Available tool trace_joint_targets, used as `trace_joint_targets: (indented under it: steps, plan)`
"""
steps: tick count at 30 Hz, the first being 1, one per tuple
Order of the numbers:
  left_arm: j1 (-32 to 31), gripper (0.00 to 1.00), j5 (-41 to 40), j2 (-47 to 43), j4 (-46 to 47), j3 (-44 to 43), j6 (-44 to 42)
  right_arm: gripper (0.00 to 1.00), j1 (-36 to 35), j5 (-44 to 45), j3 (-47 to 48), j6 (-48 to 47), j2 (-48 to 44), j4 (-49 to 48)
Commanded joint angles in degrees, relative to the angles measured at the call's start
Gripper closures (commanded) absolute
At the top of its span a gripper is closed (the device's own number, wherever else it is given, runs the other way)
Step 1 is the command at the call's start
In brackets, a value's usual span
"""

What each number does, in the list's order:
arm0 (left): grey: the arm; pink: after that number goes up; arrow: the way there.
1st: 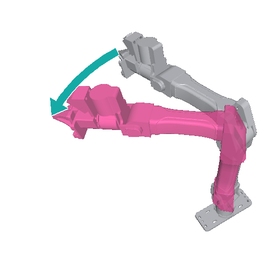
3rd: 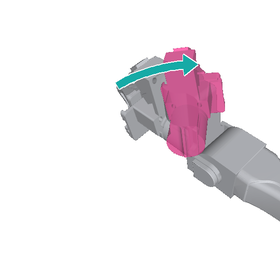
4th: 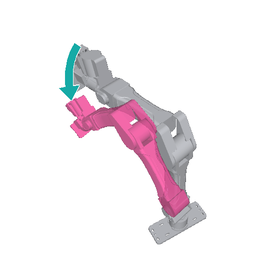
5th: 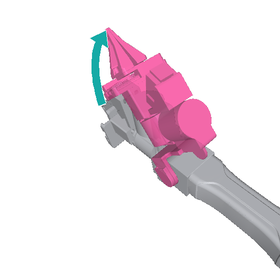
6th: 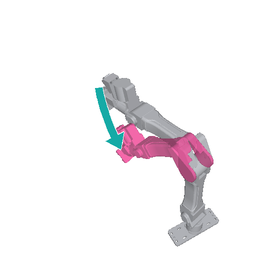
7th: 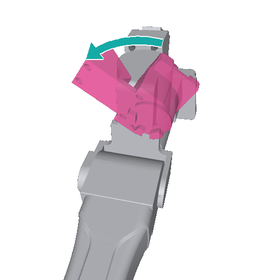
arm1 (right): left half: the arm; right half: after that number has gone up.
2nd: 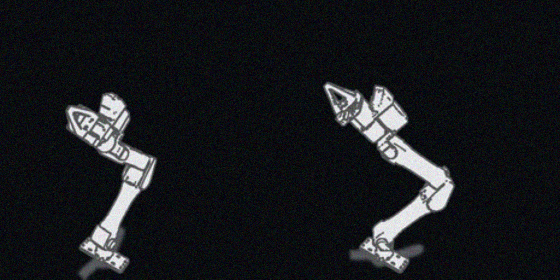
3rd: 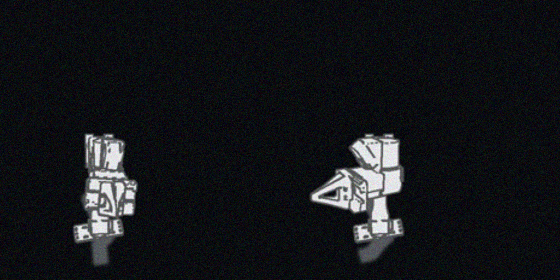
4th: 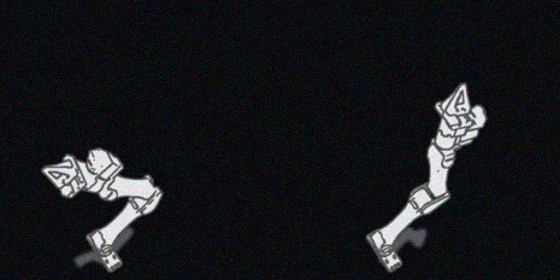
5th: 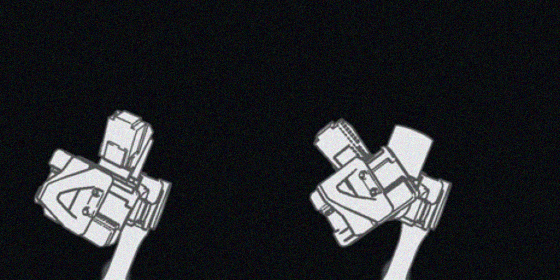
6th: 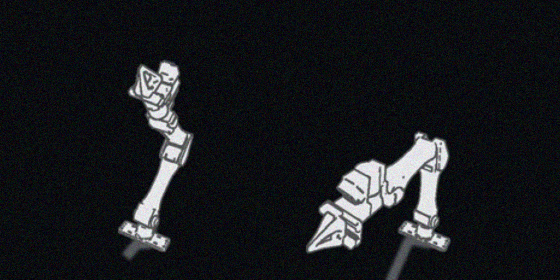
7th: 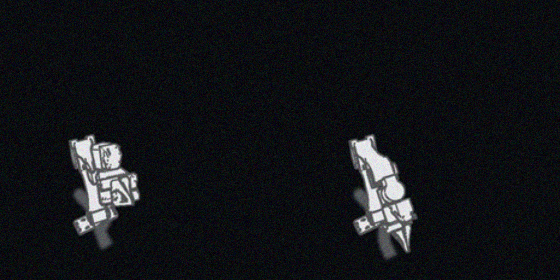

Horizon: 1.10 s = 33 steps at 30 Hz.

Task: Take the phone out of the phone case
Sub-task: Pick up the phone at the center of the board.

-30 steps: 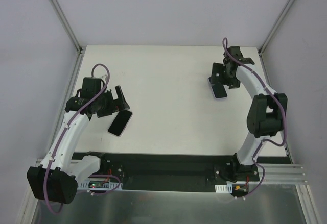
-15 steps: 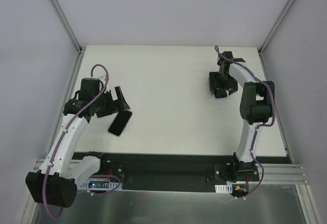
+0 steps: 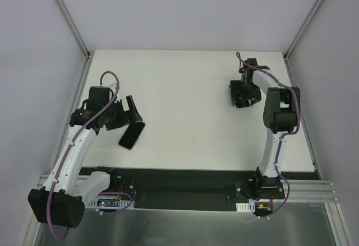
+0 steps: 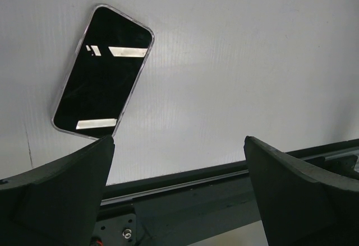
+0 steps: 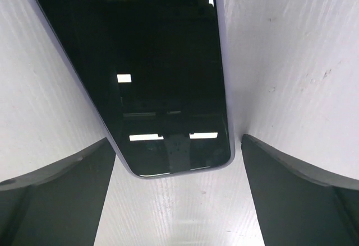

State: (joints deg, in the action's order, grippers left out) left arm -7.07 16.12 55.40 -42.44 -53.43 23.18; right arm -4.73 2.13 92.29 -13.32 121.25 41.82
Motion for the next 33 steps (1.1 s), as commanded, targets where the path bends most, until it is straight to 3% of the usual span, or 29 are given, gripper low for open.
trace_joint_targets:
  steps: [1,5,7,10,12,17,21,24,33]
  plan:
    - [0.04,0.01,2.77,-0.81,-0.63,-0.62,0.81,0.04,0.16,-1.6,0.26,-1.71,-0.14,-4.02]
    - [0.04,0.01,3.92,-2.22,-0.63,-0.71,1.34,0.04,-0.1,-3.54,0.87,-1.62,0.65,-5.09]
    - [0.04,0.01,4.44,-1.87,-0.63,-0.54,1.69,0.04,-0.36,-0.4,1.05,-0.75,0.65,-5.26]
    - [0.04,0.01,9.18,-0.82,-0.46,-0.8,2.74,0.03,-0.45,-0.11,1.14,-0.13,0.65,-5.0]
    - [0.04,0.01,9.81,-0.64,-0.37,-0.97,3.36,0.1,-0.45,-1.51,0.79,0.05,0.65,-5.35]
    - [0.04,0.01,8.66,-0.29,-0.19,-2.38,4.59,0.43,-0.37,-4.59,0.61,0.49,-0.05,-5.52]
    - [0.04,0.01,12.0,1.03,1.82,-2.91,7.49,0.62,-0.37,-8.62,-0.71,2.06,-1.98,-6.58]
    - [-0.05,0.01,14.38,1.91,5.86,-2.47,10.04,0.69,-0.72,-11.52,-2.11,3.38,-4.09,-7.45]
    - [-3.2,0.01,16.75,9.9,14.57,-4.23,15.84,0.73,-5.2,-14.26,-14.83,8.48,-13.66,-9.13]
